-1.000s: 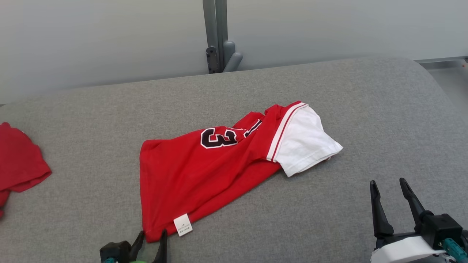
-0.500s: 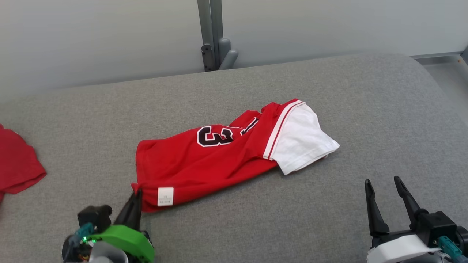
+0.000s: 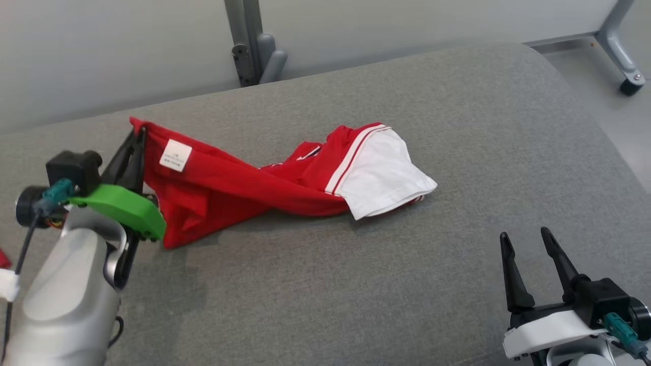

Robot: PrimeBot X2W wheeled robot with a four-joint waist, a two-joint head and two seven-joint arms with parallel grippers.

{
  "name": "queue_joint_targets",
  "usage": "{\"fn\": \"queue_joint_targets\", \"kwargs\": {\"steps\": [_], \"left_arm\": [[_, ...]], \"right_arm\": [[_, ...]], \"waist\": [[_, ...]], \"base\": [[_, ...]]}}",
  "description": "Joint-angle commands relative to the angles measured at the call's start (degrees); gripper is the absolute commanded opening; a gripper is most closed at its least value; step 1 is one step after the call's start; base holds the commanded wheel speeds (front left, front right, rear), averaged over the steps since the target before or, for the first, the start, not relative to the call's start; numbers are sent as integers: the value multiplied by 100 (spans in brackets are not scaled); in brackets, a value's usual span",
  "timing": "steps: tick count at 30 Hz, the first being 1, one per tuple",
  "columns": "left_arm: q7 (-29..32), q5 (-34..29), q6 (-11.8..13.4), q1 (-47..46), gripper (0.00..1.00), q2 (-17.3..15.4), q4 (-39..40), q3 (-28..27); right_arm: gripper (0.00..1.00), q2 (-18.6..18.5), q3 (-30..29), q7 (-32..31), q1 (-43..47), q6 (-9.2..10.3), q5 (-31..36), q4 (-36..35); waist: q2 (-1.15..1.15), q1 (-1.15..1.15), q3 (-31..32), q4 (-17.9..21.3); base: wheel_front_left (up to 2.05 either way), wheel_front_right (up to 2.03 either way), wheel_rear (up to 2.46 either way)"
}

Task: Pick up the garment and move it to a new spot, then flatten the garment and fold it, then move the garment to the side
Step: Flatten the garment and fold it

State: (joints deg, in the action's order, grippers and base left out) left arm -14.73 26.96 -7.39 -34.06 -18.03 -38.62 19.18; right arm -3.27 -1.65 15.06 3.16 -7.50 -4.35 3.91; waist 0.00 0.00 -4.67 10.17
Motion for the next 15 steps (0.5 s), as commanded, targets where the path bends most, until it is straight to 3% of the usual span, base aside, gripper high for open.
{"fn": "queue_joint_targets", "kwargs": {"steps": [1,6,15], "left_arm": [[-41,-72,-16,-272,0,-100,-18,62],[-43,-84,-16,-499,0,-171,287,37],[-39,421,-9,1046,0,-59,1210,257]], "right_arm": [[100,3,-19,17,-68,2,-32,-5],[100,15,-73,17,-51,2,-43,-8],[100,26,-196,17,146,2,-15,2]], "waist": [[0,0,-171,211],[0,0,-188,224],[0,0,75,-301]], "base": [[0,0,0],[0,0,0],[0,0,0]]}}
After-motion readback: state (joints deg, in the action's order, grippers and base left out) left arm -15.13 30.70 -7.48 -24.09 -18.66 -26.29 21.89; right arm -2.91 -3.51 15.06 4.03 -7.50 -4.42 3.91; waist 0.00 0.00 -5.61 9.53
